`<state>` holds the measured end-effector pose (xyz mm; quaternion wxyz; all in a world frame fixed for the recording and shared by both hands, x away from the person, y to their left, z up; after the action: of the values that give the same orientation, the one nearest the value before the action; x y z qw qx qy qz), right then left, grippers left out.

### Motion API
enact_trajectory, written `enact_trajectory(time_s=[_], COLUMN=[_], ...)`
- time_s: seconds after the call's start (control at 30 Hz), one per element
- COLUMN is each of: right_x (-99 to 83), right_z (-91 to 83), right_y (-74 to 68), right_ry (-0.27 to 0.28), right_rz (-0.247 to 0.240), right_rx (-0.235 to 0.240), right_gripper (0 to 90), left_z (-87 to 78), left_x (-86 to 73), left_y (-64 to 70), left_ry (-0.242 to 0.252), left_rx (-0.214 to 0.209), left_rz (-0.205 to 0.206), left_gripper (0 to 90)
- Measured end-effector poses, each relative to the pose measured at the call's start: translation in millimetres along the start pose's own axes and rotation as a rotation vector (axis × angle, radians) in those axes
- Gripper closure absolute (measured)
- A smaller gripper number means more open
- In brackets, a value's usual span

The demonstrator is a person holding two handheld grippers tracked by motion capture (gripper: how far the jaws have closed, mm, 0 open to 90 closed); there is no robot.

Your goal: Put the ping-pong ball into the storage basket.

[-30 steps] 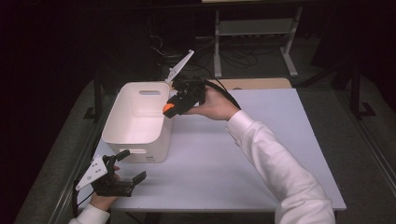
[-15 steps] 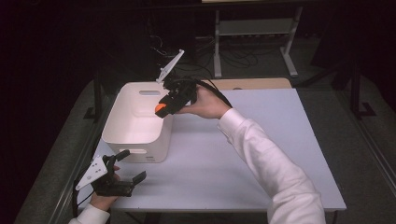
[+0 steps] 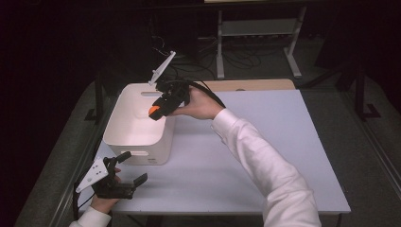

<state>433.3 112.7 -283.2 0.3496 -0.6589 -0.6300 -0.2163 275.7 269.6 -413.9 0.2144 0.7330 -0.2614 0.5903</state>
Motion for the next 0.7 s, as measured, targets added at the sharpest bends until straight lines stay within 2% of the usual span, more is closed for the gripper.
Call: enact_trajectory(time_s=[0.7], right_x=[5.1], right_z=[15.5], right_y=[10.7], right_ry=[-0.001], right_rz=[0.028], right_rx=[0.027], right_gripper=[49.3], left_z=[-0.4], left_x=[0.0], left_y=[1.7], left_ry=[0.003], left_rx=[-0.006], left_rz=[0.012], left_gripper=[0.9])
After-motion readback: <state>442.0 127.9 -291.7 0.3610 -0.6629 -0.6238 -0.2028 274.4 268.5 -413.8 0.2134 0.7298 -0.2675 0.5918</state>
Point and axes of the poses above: each handheld gripper's, and its own axes: z roughly forward along the jaws, x roughly out of its top, y roughly to its right, the point moved 6 cm from there along z, roughly forward along the jaws, and after that the axes turned 9 degrees about x, right-handed, at the moved point
